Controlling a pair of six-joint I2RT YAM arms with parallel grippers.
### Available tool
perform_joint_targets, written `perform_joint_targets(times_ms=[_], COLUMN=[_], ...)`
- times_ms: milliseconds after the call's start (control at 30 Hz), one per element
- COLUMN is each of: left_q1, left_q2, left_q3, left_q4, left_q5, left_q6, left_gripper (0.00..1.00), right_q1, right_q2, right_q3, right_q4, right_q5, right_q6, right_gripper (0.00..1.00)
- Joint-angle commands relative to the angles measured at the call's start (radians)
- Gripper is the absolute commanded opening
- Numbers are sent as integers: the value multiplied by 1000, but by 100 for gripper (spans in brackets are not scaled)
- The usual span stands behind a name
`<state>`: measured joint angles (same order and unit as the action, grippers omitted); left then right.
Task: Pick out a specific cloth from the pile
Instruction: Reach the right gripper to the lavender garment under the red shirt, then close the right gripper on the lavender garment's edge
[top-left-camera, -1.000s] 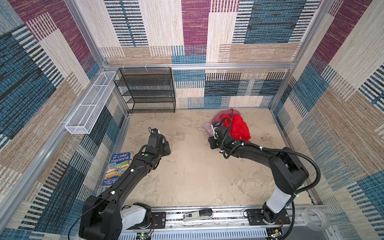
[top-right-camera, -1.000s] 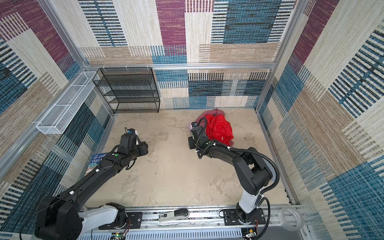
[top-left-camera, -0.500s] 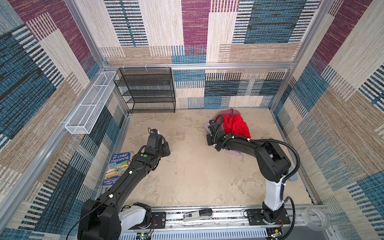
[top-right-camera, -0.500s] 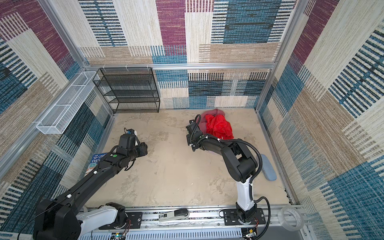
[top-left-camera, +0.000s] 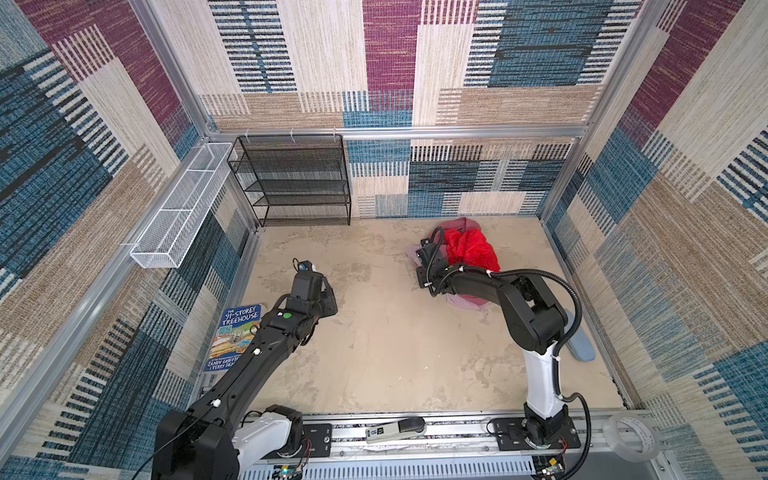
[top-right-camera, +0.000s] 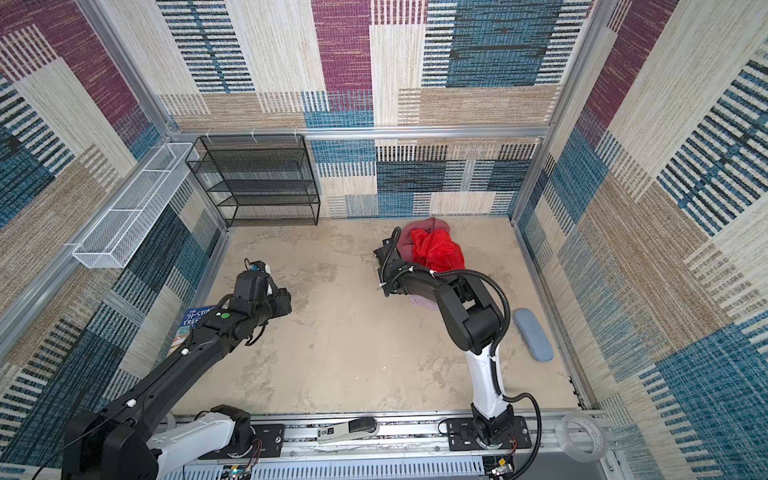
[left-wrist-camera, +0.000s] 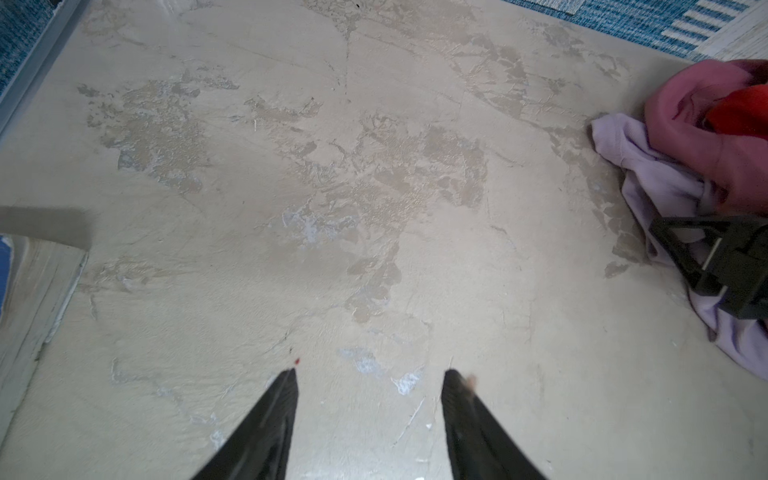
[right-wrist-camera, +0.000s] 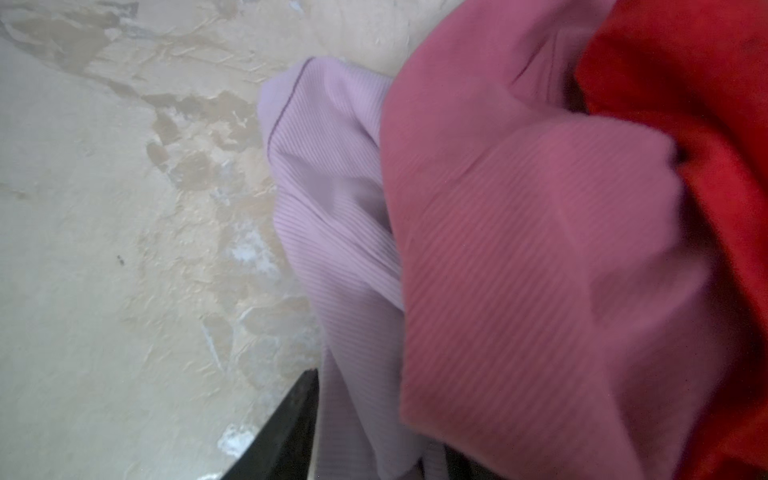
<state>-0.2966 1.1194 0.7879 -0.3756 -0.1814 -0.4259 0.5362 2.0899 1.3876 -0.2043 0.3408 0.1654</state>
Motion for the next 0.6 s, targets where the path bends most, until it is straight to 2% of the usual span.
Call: perform_joint_targets(times_ms=[0,67,133,267,300,567], left_q1=[1,1,1,1,1,1], left_q2=[-12,-17,-25,-48,-57,-108], left_q3=[6,7,5,-1,-4,-16], left_q4=[-27,-36,-42,-58,-61,-82], left_q5=[-19,-26,-30,-42,-44,-58], left_q6=[22,24,24,27,26,35], left_gripper=[59,59,59,59,59,59], right_q1=[-5,-7,-10,-14,-14,-33], right_q2=[29,43,54,57,48,-91], right_q3=[23,33,45,49,42,-15], right_q4=[14,14,10,11,17,47], right_q5=[-5,-7,-14,-20,-21,-62], right_q6=[-10,-12,-10,4,9,55], right_gripper=[50,50,41,3,0,0])
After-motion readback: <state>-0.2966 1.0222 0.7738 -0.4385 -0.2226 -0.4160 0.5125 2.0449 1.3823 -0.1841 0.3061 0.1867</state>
